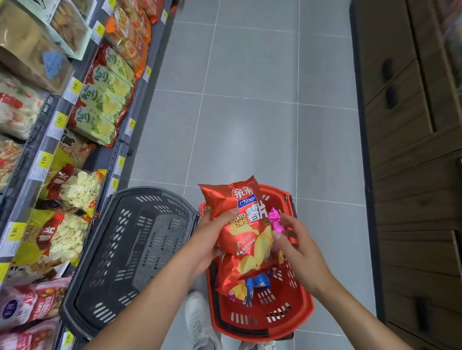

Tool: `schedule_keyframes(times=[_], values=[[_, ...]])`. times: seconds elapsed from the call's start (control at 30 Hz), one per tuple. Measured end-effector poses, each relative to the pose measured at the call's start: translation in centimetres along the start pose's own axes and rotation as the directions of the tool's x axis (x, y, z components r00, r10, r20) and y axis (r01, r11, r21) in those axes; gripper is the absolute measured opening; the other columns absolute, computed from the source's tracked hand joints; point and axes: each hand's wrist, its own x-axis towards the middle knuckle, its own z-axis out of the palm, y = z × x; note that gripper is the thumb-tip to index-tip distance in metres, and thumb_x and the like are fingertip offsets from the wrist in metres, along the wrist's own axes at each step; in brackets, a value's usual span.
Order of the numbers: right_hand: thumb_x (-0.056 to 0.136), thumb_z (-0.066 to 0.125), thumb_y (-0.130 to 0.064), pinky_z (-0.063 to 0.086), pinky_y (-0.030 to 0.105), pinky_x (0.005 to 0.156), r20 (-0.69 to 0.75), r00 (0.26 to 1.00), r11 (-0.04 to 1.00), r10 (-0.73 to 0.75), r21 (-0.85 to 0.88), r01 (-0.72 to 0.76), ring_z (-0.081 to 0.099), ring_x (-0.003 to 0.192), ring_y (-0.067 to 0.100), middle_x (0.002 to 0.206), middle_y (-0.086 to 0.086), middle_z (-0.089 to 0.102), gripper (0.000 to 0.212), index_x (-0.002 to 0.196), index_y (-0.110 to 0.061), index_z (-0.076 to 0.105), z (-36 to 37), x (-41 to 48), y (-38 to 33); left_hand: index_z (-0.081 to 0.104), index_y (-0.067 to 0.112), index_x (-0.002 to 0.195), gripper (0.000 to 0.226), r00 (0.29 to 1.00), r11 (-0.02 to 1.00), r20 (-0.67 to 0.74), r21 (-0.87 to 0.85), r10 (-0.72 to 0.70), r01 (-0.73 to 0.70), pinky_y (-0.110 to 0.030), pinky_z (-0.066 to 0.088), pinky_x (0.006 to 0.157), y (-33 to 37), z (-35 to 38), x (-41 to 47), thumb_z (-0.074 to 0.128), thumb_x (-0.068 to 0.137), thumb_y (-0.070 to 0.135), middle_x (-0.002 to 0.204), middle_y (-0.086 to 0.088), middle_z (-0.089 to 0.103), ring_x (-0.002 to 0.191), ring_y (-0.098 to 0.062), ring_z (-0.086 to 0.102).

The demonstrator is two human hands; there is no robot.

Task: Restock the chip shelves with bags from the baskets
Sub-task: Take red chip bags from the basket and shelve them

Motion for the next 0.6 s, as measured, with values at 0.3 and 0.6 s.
schedule_keyframes(times=[0.3,0.6], values=[[0.098,0.056,-0.052,0.060,0.039,0.090,0.319,0.924,0.872,0.209,0.367,-0.324,0.076,0.101,0.022,0.110,-0.001,0.078,0.040,0.129,-0.028,0.060,1.7,1.4,-2.1,0.066,0.016,0.131,0.054,0.981,0.991,0.151,-0.022,-0.125,0.129,-0.050,0.056,0.103,-0.4,0.0,-1.7,0.076,0.084,0.041,0.119,-0.012,0.077,0.108,-0.030,0.075],[0.095,0.065,-0.046,0.062,0.030,0.081,0.033,0.997,0.951,0.070,0.299,-0.077,0.075,0.099,0.009,0.115,-0.012,0.075,0.040,0.132,-0.033,0.058,5.2,0.9,-1.3,0.067,0.030,0.123,0.046,0.980,0.974,-0.081,0.153,0.182,-0.168,-0.047,0.064,0.086,-2.5,0.7,-2.0,0.077,0.084,0.053,0.104,0.002,0.081,0.090,-0.021,0.080]])
